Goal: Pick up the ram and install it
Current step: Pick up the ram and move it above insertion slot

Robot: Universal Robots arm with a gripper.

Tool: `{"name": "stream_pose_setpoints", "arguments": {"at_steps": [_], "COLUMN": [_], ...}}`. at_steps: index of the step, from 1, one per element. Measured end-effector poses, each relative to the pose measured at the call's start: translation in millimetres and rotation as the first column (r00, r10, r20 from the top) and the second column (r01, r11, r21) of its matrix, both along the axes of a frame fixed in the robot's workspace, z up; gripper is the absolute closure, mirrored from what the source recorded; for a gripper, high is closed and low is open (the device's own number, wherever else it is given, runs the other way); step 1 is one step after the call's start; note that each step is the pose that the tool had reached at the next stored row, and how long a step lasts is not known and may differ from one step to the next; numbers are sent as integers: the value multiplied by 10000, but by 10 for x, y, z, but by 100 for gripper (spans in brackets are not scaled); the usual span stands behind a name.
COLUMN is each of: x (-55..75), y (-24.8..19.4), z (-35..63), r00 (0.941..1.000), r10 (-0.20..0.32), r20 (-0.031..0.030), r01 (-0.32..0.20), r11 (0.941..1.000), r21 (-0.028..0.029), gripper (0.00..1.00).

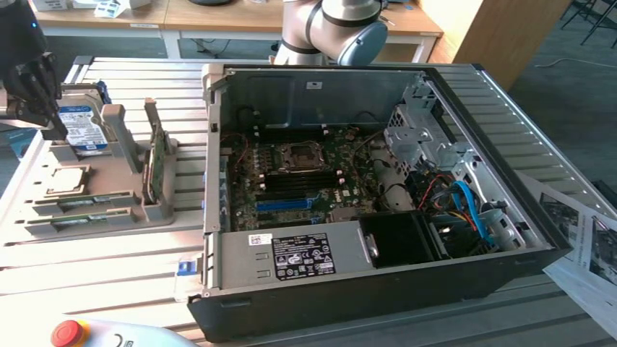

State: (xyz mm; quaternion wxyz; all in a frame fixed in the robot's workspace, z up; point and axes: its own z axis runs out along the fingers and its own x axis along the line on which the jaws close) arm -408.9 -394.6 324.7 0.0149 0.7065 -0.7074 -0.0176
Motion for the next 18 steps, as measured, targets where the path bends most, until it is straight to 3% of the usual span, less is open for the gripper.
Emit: {"name": "stream_pose_setpoints", "arguments": {"at_steps": [18], "x": [0], "y": [-4], "z": [-176], "r00": [10000], "r10": [1], "r20": [-1], "r01": [-1], "r11": [10000], "r21": [-1], "gripper": [89]}}
